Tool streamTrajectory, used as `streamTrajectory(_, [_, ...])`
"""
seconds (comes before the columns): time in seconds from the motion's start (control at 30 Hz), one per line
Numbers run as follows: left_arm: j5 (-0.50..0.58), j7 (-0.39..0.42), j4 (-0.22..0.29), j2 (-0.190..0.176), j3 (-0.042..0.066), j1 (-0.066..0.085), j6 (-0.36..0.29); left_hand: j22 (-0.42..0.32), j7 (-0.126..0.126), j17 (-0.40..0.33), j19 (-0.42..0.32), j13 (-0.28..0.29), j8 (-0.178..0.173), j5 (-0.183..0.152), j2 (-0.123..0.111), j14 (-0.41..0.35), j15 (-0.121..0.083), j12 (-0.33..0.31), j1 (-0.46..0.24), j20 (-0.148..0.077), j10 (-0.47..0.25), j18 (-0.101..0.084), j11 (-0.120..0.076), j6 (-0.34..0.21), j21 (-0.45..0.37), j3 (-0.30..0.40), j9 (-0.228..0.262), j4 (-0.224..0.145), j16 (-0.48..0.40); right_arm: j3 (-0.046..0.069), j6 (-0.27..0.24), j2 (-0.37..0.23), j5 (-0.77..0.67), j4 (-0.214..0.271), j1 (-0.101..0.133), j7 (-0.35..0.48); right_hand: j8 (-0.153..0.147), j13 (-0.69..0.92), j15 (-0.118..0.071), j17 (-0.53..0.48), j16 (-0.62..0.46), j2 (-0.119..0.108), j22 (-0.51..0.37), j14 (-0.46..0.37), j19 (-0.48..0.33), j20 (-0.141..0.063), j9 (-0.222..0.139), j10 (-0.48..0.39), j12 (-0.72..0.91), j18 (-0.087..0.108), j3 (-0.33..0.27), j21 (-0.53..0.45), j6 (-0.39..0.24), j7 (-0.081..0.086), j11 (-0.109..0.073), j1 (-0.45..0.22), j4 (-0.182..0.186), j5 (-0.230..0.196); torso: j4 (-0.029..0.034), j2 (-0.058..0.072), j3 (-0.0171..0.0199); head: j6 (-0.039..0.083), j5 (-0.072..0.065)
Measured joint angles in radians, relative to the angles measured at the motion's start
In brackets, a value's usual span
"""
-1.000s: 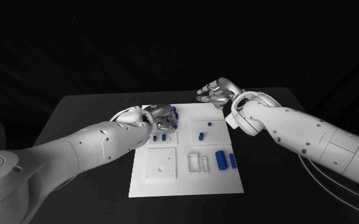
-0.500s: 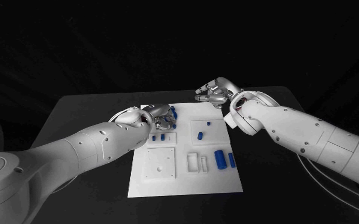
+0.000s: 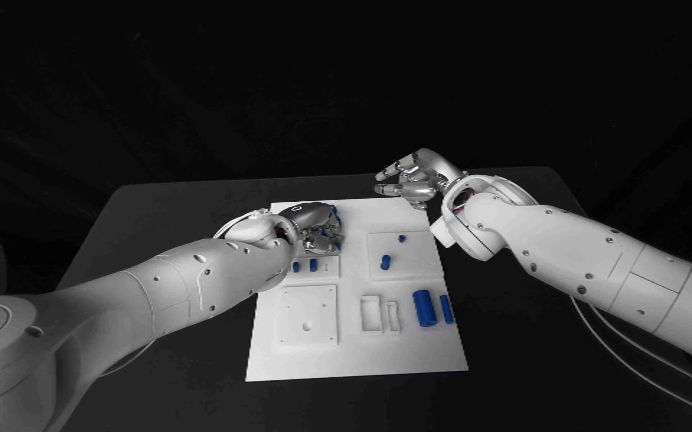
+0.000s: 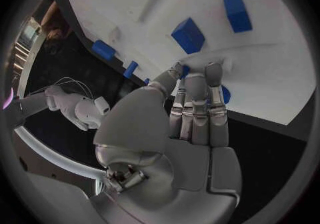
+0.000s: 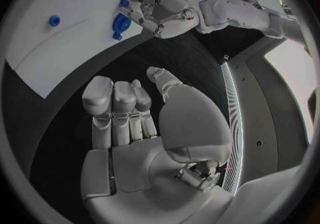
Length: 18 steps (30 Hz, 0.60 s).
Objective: Assemble the parts on the task board
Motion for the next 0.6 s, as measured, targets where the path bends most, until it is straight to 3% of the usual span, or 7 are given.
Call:
streamTrajectory(0.53, [0.009, -0.001, -0.002, 0.001, 0.001, 0.001, 0.006, 0.001, 0.002, 0.000, 0.000, 0.000, 0.000, 0.000, 0.005, 0.000, 0.000, 0.000, 0.005, 0.000, 0.012, 0.000, 0.004, 0.017, 0.005, 0.006, 0.000, 0.006, 0.000, 0.000, 0.000, 0.000, 0.000, -0.001, 0.000, 0.000, 0.000, 0.000, 0.000, 0.000, 0.000, 0.000, 0.000, 0.000, 0.000, 0.000, 0.000, 0.000, 0.000, 0.000, 0.000, 0.000, 0.000, 0.000, 0.000, 0.000, 0.000, 0.000, 0.0003, 0.000, -0.0006, 0.000, -0.001])
streamTrajectory(0.6, [0.010, -0.002, -0.005, 0.002, 0.001, 0.001, 0.008, 0.001, 0.002, 0.000, 0.000, 0.000, 0.000, 0.000, 0.012, 0.000, 0.000, -0.002, 0.012, 0.000, 0.023, 0.000, -0.003, 0.024, 0.007, 0.006, 0.000, 0.006, 0.003, 0.000, 0.000, -0.001, 0.000, -0.001, 0.000, 0.000, 0.000, 0.000, 0.000, 0.000, 0.000, 0.000, 0.000, 0.000, 0.000, 0.000, 0.000, 0.000, 0.000, 0.000, 0.000, 0.000, 0.000, 0.000, 0.000, 0.000, 0.000, 0.000, 0.0004, 0.000, -0.0002, 0.000, -0.001])
